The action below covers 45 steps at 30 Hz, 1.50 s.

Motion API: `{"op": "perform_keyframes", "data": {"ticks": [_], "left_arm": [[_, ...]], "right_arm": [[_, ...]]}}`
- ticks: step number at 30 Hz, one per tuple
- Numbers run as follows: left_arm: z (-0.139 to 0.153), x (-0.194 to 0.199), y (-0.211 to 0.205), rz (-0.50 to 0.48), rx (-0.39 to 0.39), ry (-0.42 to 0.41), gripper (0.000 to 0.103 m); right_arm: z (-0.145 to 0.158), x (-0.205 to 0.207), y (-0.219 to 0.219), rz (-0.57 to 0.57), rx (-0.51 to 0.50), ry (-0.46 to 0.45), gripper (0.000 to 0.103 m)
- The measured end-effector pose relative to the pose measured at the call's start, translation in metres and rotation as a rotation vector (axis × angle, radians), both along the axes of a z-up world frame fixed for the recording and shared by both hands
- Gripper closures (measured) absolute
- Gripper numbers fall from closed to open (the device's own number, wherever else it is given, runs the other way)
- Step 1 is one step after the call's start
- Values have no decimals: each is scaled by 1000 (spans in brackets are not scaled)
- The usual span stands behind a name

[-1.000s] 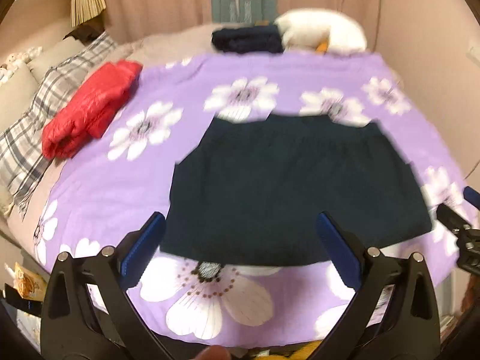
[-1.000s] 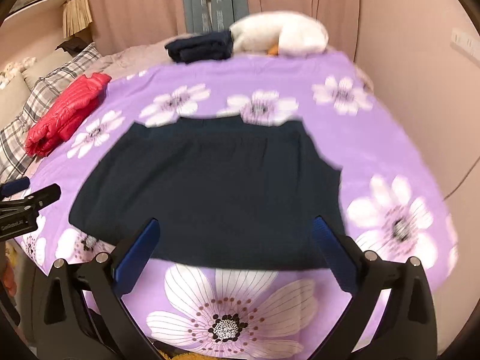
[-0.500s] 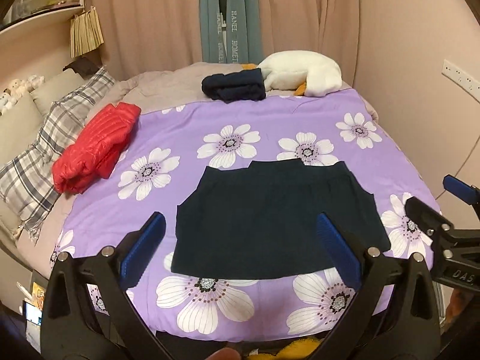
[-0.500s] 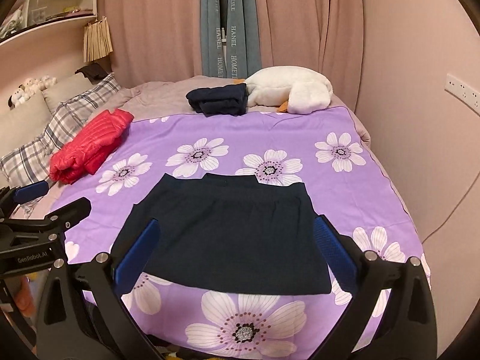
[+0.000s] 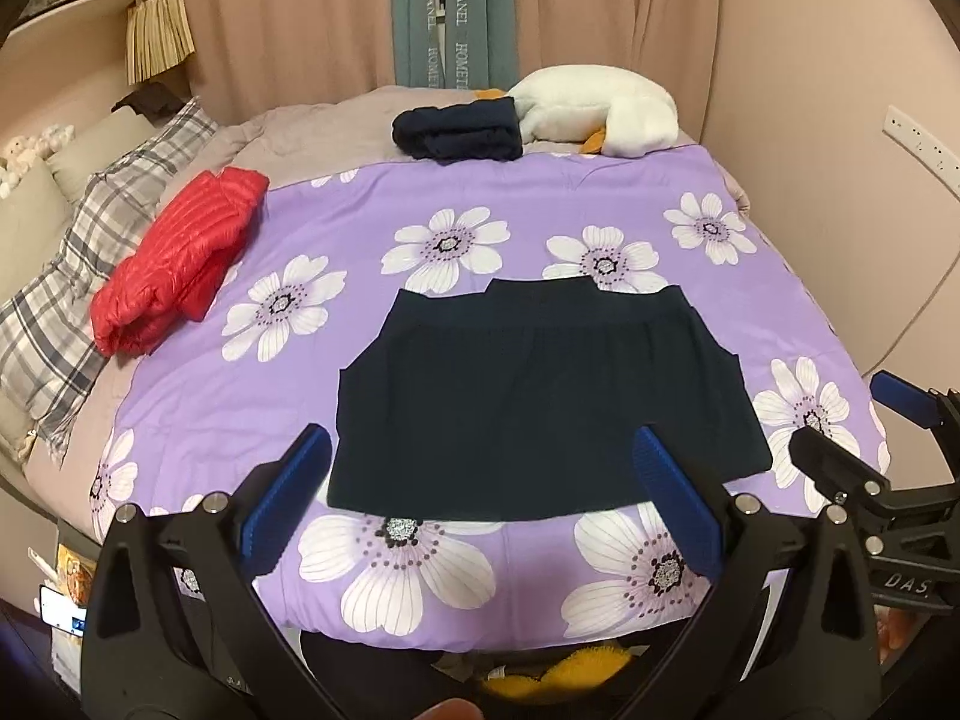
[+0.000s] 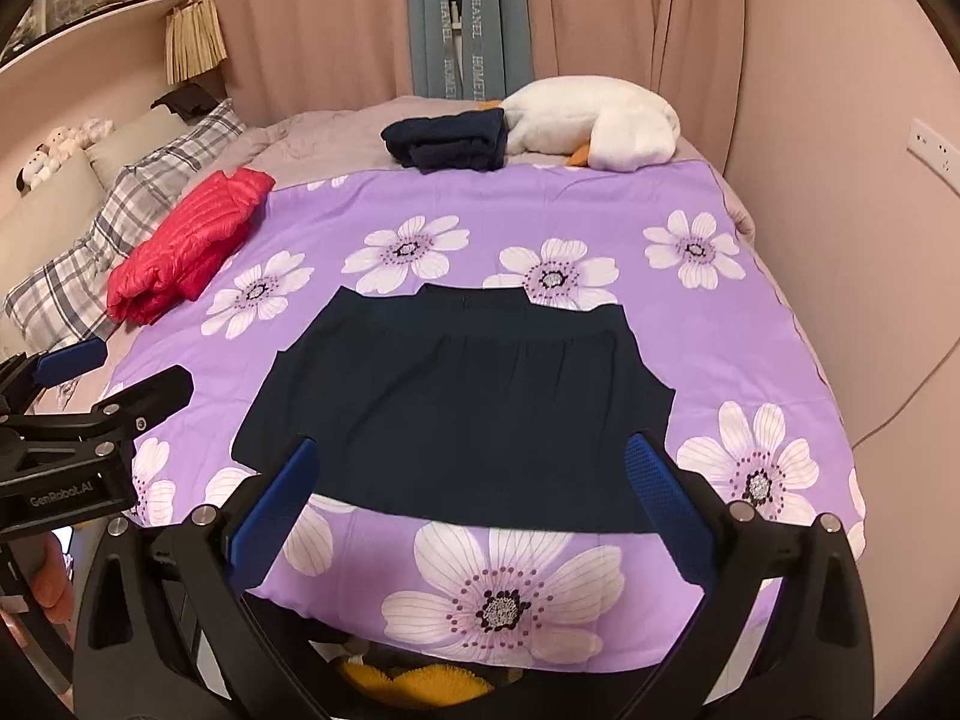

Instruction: Fold large clothes

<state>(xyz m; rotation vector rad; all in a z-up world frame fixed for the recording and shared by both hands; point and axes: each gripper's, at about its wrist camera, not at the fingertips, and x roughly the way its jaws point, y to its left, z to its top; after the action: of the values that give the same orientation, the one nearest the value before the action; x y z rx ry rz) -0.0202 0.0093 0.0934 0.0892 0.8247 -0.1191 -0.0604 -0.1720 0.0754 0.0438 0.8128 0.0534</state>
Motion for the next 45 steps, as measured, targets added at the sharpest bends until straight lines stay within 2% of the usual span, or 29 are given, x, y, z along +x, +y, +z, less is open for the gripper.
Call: {"op": "perform_keyframes", "data": {"ticks": [15, 25, 45], "left_arm": [[-12, 3, -2, 3, 47, 4, 2], [-10, 0, 1, 8, 65, -29, 2], [-7, -2, 3, 7, 74, -38, 2]], "right_arm": [[2, 3, -2, -19, -26, -15, 1], [6, 4, -2, -12, -31, -26, 1], [11, 5, 0, -5, -41, -37, 1]]}}
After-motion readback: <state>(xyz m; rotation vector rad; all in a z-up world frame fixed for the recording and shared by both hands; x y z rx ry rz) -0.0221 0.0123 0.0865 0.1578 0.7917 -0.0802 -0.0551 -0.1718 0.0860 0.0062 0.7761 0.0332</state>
